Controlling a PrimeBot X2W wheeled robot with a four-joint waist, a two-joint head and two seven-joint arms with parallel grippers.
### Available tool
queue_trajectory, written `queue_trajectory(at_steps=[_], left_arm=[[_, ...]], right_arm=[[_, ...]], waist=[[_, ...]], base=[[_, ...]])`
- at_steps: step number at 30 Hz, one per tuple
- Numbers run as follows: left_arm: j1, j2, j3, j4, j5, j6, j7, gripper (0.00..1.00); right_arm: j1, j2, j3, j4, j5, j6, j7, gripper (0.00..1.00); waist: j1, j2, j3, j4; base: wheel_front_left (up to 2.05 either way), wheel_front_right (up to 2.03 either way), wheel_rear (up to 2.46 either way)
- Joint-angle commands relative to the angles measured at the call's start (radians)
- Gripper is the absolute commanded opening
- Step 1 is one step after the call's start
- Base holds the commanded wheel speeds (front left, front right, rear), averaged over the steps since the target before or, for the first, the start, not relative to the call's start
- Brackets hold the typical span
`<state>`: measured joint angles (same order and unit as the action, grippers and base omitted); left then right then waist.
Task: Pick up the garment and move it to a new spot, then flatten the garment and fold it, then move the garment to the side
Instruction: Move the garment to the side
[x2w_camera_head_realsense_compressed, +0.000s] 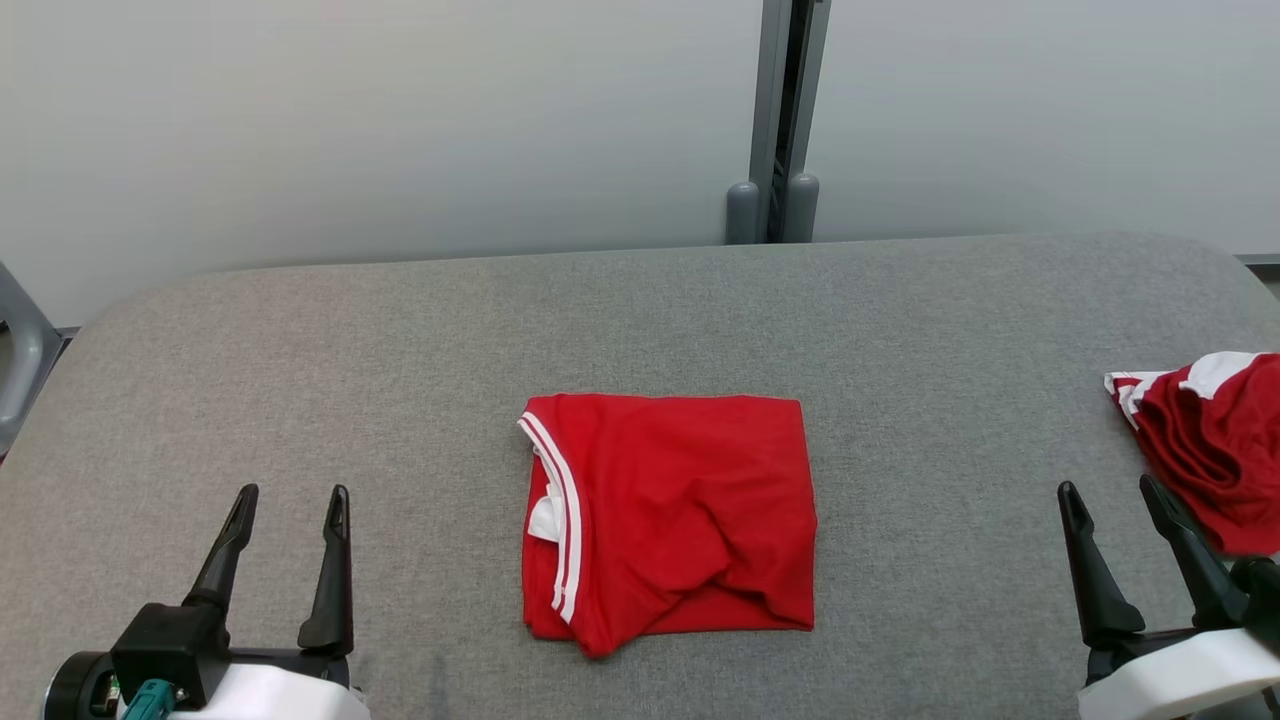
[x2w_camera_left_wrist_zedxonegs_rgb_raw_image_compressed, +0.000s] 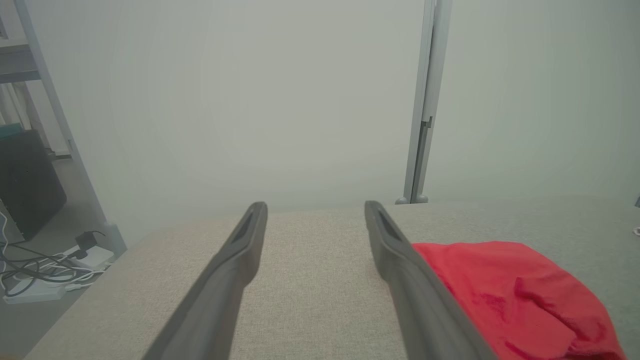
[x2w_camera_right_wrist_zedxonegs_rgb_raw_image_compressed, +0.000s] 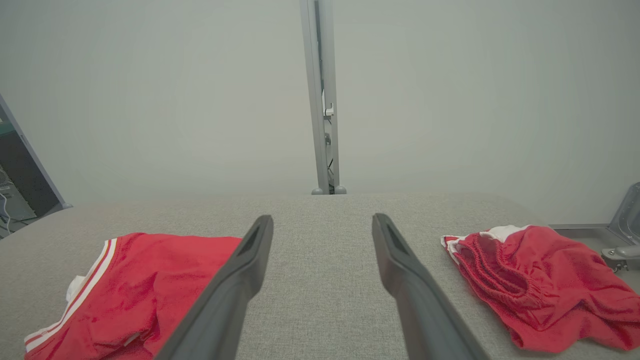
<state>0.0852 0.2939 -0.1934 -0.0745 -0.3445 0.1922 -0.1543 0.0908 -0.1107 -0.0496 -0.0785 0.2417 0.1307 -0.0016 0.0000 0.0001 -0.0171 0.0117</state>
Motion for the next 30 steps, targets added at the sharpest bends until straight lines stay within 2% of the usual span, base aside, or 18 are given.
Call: queue_trajectory(at_steps=[1, 9, 14, 23, 30], left_arm=[[-0.003, 0.006, 0.001, -0.004, -0.003, 0.004, 0.001, 1.0], [-0.021, 0.012, -0.008, -0.015, 0.002, 0.0, 0.006, 1.0], [-0.058, 0.011, -0.018, -0.024, 0.005, -0.008, 0.002, 1.0], [-0.149, -0.024, -0.034, 0.019, -0.01, -0.027, -0.041, 1.0], [-0.221, -0.051, -0.048, 0.079, -0.015, -0.053, -0.078, 1.0]], right_arm=[[-0.002, -0.001, -0.004, 0.004, 0.007, 0.0, -0.007, 1.0], [-0.018, -0.012, -0.002, 0.019, 0.011, 0.0, 0.001, 1.0], [-0.092, -0.037, 0.05, 0.09, 0.019, 0.0, 0.046, 1.0], [-0.309, -0.05, 0.212, 0.289, 0.075, 0.0, 0.096, 1.0], [-0.435, -0.05, 0.318, 0.426, 0.129, 0.0, 0.141, 1.0]], waist=[[0.0, -0.0001, 0.002, 0.0], [0.0, -0.0001, 0.022, 0.011], [0.0, -0.0001, 0.088, 0.038], [0.0, -0.0001, 0.237, 0.093], [0.0, -0.0001, 0.312, 0.126]], base=[[0.0, 0.0, 0.0], [0.0, 0.0, 0.0], [0.0, 0.0, 0.0], [0.0, 0.0, 0.0], [0.0, 0.0, 0.0]])
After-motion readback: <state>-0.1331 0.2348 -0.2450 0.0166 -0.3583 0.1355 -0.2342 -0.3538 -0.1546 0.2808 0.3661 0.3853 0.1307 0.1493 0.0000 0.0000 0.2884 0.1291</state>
